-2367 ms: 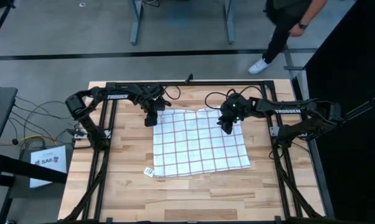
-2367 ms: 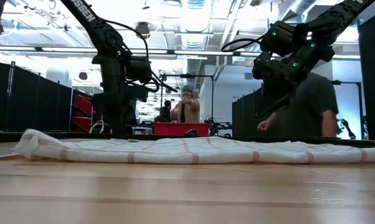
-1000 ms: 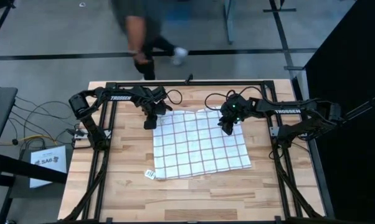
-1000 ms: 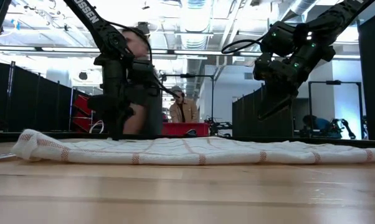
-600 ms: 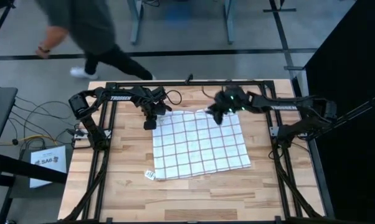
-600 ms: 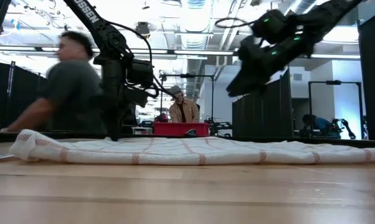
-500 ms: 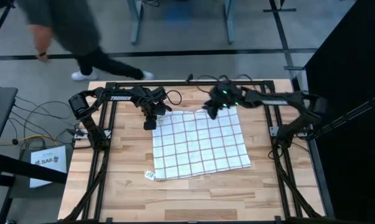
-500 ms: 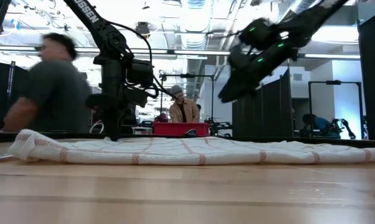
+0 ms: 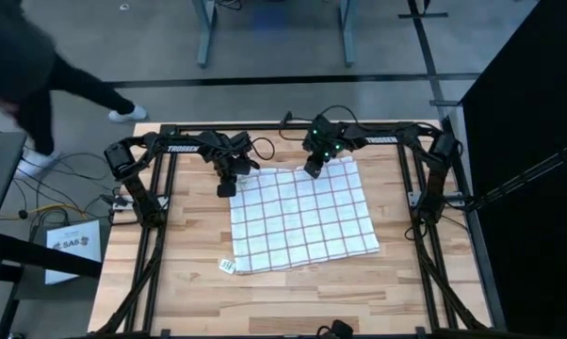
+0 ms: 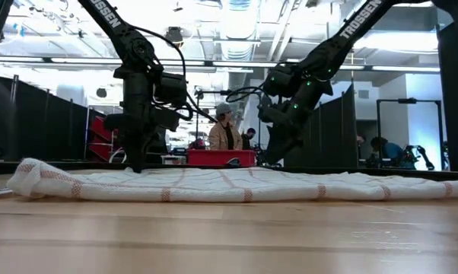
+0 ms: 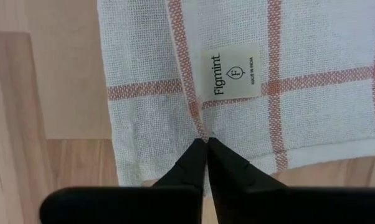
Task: Roll towel
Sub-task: Fold the towel
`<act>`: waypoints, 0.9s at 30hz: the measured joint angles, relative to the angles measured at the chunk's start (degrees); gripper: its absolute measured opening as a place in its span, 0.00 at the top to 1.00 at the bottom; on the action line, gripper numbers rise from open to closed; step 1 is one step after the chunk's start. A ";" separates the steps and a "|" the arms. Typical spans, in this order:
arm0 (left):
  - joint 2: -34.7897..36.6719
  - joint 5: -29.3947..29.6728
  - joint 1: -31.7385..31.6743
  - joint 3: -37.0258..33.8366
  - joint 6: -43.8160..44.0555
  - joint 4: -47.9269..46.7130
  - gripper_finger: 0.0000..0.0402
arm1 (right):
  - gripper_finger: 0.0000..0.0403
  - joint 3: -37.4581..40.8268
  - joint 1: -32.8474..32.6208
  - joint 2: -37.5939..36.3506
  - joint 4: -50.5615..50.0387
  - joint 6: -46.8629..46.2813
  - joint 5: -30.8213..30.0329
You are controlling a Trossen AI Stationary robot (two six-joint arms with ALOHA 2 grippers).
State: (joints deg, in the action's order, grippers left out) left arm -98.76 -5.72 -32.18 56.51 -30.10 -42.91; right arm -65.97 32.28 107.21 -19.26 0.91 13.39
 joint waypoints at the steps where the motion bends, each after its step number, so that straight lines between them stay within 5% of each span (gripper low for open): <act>1: 0.00 0.01 0.00 0.00 0.02 -0.04 1.00 | 0.71 -0.03 0.21 -0.03 -0.10 0.37 0.00; 27: 0.00 0.06 0.00 0.00 0.67 -0.34 1.00 | 0.71 6.66 4.55 -0.12 3.09 2.60 -1.01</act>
State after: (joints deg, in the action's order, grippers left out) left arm -98.76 -5.66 -32.18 56.51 -29.42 -43.24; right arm -59.31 36.82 107.09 -16.17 3.51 12.38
